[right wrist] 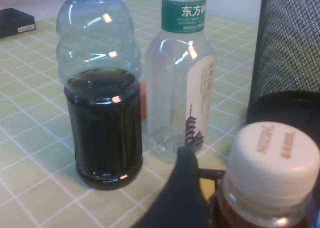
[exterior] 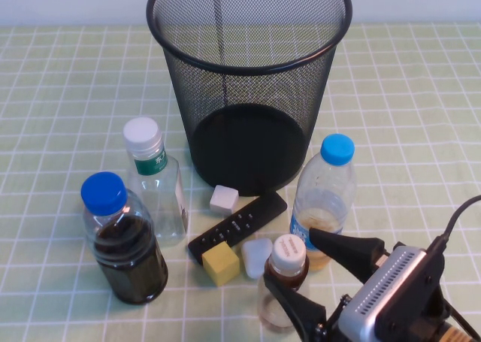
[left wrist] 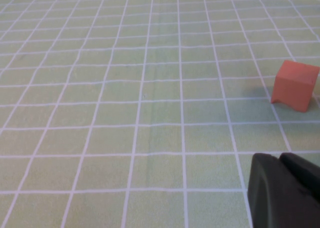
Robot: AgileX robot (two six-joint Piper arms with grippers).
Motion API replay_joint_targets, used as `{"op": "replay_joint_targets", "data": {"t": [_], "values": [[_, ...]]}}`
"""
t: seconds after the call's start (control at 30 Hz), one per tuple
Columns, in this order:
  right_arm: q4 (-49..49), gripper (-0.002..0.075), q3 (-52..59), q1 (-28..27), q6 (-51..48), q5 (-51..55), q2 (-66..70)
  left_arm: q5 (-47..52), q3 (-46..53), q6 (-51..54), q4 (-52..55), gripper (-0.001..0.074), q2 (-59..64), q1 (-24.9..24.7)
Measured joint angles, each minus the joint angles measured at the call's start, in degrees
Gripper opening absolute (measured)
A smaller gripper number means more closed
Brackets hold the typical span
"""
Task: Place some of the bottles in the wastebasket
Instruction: Pick up a bottle from the table with right arm
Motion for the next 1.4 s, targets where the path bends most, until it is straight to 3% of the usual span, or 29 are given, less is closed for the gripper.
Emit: {"op": "replay_joint_targets", "data": {"t": [0.57, 0.67, 0.83, 0.87, 0.9, 1.0, 1.07, 1.1, 1.13, 1.4], "values": [[1.0, 0.0537, -3.4, 0.0, -1.7, -2.1, 6.8, 0.0, 0.0, 0.0, 0.0, -0.0006, 0.0, 0.0], [1.0, 0.0451, -3.5, 0.0, -1.7, -2.7, 7.8, 0.0, 0.0, 0.0, 0.0, -0.0006, 0.0, 0.0], [1.1, 0.0191, -3.5, 0.0, -1.5, -3.1, 8.1, 0.0, 0.0, 0.0, 0.0, -0.0006, 0.0, 0.0], [1.1, 0.0304, -3.5, 0.0, -1.3, -3.1, 7.9, 0.0, 0.0, 0.0, 0.0, -0.0006, 0.0, 0.0], [1.1, 0.0101, -3.5, 0.0, -0.8, -2.7, 7.5, 0.0, 0.0, 0.0, 0.0, -0.0006, 0.0, 0.0], [1.2, 0.0019, -5.1, 0.0, -0.5, 2.4, 5.4, 0.0, 0.0, 0.0, 0.0, -0.0006, 0.0, 0.0], [1.3, -0.0008, -7.5, 0.0, -1.1, 9.1, 3.4, 0.0, 0.0, 0.0, 0.0, -0.0006, 0.0, 0.0], [1.3, 0.0302, -8.7, 0.0, -1.8, 12.7, 2.6, 0.0, 0.0, 0.0, 0.0, -0.0006, 0.0, 0.0], [1.6, -0.0007, -10.0, 0.0, -2.5, 16.1, 1.7, 0.0, 0.0, 0.0, 0.0, -0.0006, 0.0, 0.0], [4.5, -0.0006, -20.3, -0.1, -8.0, 37.2, -3.6, 0.0, 0.0, 0.0, 0.0, -0.0006, 0.0, 0.0]]}}
